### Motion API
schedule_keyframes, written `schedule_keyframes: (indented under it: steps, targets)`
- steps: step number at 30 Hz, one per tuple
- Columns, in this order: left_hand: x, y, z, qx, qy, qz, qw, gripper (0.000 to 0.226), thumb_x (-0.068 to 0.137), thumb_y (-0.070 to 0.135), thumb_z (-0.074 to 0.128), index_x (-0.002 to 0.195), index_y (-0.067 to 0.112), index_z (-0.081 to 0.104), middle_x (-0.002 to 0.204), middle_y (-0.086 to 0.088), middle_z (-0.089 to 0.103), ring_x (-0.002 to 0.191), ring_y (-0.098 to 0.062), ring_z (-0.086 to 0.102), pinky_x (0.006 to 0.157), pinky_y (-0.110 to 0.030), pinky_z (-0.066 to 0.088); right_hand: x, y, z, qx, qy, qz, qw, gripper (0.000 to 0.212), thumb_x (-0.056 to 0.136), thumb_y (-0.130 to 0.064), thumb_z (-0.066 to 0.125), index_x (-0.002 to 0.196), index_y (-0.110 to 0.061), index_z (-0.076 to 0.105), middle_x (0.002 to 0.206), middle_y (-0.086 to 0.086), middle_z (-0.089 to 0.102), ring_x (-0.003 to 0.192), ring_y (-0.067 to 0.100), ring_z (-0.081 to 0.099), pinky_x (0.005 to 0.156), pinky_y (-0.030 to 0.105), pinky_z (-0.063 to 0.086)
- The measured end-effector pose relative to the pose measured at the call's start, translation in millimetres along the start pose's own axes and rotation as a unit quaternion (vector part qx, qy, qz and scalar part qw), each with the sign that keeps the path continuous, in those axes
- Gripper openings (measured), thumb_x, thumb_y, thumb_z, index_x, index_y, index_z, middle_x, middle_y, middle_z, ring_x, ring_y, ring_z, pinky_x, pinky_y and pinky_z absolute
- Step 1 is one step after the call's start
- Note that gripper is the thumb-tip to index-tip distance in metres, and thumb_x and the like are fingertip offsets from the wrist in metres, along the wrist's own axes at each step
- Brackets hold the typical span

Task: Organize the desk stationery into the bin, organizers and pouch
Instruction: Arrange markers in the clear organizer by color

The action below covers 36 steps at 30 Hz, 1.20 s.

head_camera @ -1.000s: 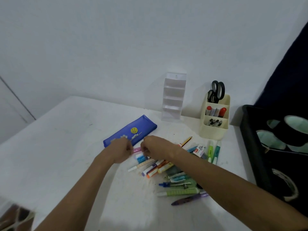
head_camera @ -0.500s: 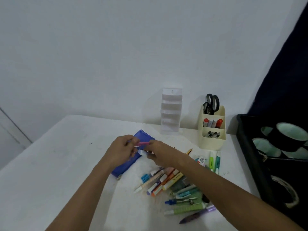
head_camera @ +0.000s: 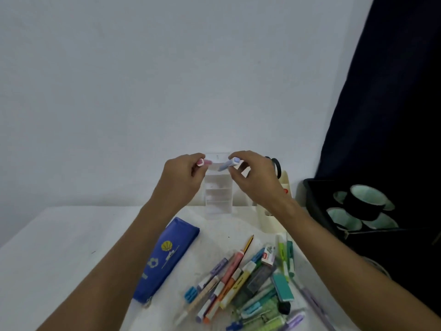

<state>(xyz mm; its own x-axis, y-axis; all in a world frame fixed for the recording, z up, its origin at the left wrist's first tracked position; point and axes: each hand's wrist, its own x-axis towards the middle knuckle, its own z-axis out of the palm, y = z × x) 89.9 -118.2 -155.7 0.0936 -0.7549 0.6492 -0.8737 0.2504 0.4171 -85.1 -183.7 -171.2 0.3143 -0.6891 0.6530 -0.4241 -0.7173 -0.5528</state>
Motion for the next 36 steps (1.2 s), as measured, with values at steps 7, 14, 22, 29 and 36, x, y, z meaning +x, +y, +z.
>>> schedule_keyframes:
  steps: [7, 14, 22, 29, 36]
  targets:
    - [21, -34, 36, 0.017, -0.089, -0.011, 0.996, 0.024, 0.092, 0.024, 0.051, 0.090, 0.005, 0.065, 0.071, -0.008, 0.067, 0.065, -0.023, 0.058, 0.064, -0.036, 0.048, 7, 32, 39, -0.054, -0.049, 0.016, 0.997, 0.019, 0.090, -0.008, 0.059, 0.108, -0.010, 0.067, 0.106, 0.004, 0.068, 0.080, 0.011, 0.055, 0.077, 0.023, 0.047]
    - [36, -49, 54, 0.028, -0.128, -0.064, 0.989, 0.021, 0.089, 0.031, 0.059, 0.092, 0.012, 0.067, 0.071, -0.002, 0.063, 0.061, -0.013, 0.053, 0.054, -0.020, 0.038, 28, 43, 72, -0.059, -0.094, 0.041, 0.993, 0.017, 0.091, -0.011, 0.052, 0.090, -0.010, 0.069, 0.086, 0.005, 0.070, 0.074, 0.018, 0.057, 0.073, 0.038, 0.050]
    - [36, -55, 66, 0.057, -0.147, -0.044, 0.986, 0.025, 0.094, 0.026, 0.051, 0.073, 0.017, 0.061, 0.058, 0.004, 0.050, 0.059, -0.019, 0.049, 0.049, -0.020, 0.031, 36, 53, 87, -0.074, -0.126, 0.034, 0.989, 0.024, 0.091, -0.012, 0.054, 0.108, -0.017, 0.072, 0.095, 0.003, 0.074, 0.083, 0.019, 0.065, 0.073, 0.025, 0.048]
    - [35, -59, 69, 0.066, -0.131, -0.025, 0.989, 0.025, 0.094, 0.030, 0.053, 0.095, 0.013, 0.071, 0.076, -0.009, 0.063, 0.066, -0.022, 0.054, 0.065, -0.036, 0.049, 36, 55, 87, -0.055, -0.122, 0.020, 0.991, 0.022, 0.094, -0.017, 0.054, 0.107, -0.019, 0.072, 0.095, 0.001, 0.074, 0.084, 0.018, 0.065, 0.074, 0.020, 0.044]
    - [37, -68, 73, 0.069, -0.129, -0.025, 0.989, 0.023, 0.093, 0.031, 0.056, 0.095, 0.013, 0.071, 0.081, -0.010, 0.064, 0.068, -0.019, 0.052, 0.067, -0.036, 0.050, 36, 58, 88, -0.055, -0.118, 0.006, 0.992, 0.022, 0.094, -0.020, 0.053, 0.107, -0.021, 0.072, 0.094, -0.001, 0.074, 0.082, 0.015, 0.065, 0.074, 0.025, 0.050]
